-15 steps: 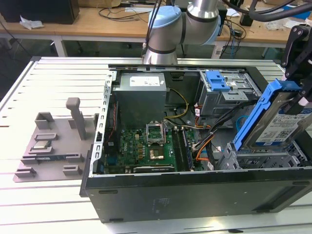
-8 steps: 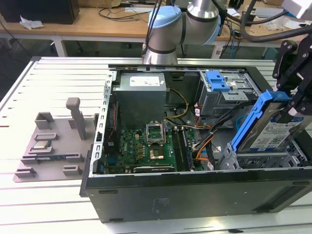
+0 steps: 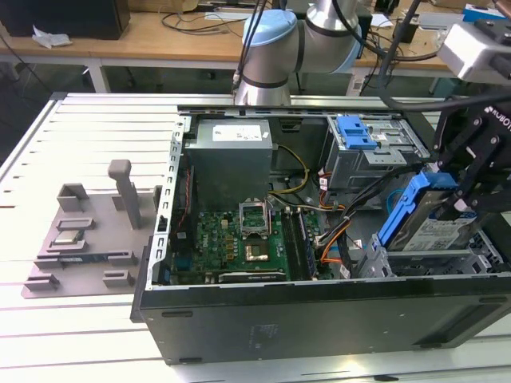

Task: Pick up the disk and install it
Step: 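Insert the disk into the insertion slot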

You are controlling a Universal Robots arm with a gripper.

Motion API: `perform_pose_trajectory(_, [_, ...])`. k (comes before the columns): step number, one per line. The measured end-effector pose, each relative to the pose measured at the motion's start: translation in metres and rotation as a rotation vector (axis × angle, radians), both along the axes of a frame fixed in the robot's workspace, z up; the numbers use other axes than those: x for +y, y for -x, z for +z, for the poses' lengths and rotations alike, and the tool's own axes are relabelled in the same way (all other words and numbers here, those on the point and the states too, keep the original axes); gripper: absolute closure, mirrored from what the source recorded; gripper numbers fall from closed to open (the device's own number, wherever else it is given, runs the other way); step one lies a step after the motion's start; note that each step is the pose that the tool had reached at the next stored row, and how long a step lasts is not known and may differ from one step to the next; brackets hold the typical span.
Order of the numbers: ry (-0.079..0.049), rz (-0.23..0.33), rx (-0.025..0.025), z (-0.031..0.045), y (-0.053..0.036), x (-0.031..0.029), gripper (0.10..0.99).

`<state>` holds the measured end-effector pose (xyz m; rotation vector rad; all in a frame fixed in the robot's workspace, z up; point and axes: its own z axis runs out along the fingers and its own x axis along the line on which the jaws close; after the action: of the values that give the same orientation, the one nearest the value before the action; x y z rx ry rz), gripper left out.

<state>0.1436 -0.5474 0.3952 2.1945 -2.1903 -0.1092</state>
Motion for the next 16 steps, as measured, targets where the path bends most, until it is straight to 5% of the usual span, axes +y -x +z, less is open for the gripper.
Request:
perform_pose_trajectory(9, [0.0,0.0,0.0,-0.0001,0.0,0.0,0.663])
perform_pose_trajectory(12, [0.0,0.0,0.0,0.0,0.0,0.0,0.851])
perform_pose_trajectory(16, [0.001,0.0,0.0,0.0,0.0,0.0,0.98])
